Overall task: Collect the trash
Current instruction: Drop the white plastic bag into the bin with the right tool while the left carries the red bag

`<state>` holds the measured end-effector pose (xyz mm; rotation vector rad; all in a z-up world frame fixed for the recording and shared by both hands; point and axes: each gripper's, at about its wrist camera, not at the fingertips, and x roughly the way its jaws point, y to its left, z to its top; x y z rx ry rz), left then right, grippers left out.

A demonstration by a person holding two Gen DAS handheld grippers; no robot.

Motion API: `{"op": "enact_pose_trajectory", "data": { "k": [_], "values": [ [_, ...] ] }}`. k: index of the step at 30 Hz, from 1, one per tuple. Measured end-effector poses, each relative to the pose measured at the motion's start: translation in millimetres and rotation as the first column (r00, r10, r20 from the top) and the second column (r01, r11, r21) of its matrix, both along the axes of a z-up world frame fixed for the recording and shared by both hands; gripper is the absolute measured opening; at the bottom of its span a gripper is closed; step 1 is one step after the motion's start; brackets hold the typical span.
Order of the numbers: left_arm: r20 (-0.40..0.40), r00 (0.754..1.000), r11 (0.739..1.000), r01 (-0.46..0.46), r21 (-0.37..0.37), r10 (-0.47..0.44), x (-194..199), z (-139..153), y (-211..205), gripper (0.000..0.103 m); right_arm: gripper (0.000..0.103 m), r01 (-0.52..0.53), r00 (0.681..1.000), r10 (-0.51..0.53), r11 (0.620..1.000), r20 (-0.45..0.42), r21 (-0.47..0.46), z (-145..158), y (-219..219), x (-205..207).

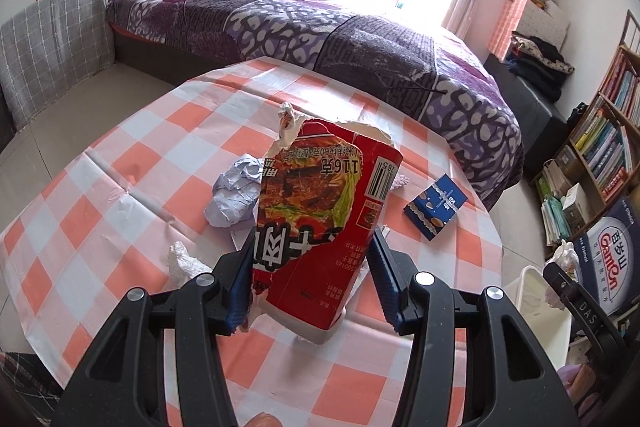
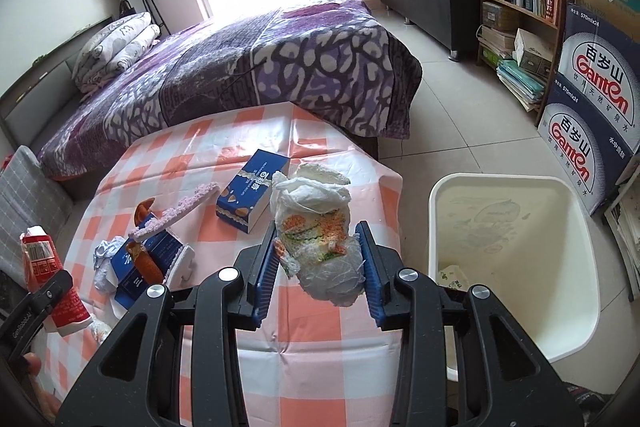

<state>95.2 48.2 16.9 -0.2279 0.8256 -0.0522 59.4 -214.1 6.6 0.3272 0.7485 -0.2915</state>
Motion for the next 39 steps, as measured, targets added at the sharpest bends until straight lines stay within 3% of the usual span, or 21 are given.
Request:
{"op": "enact_pose_trajectory", "data": {
  "k": [28,39],
  "values": [
    [-0.019,0.982,0.98,0.189,0.068,-0.188,-21,11,-129,0.052,0.037,0.204,0.979,-0.203,0.972,-0.023,0.118,-7,-108,-42],
    [-0.041,0.955,0.953,0.297,0.057,-0.295,-29,11,-188,0.052,0.039,0.35,0.936,-0.347,0.935,-0.066,0.055,-10,-152,-65]
  ]
}}
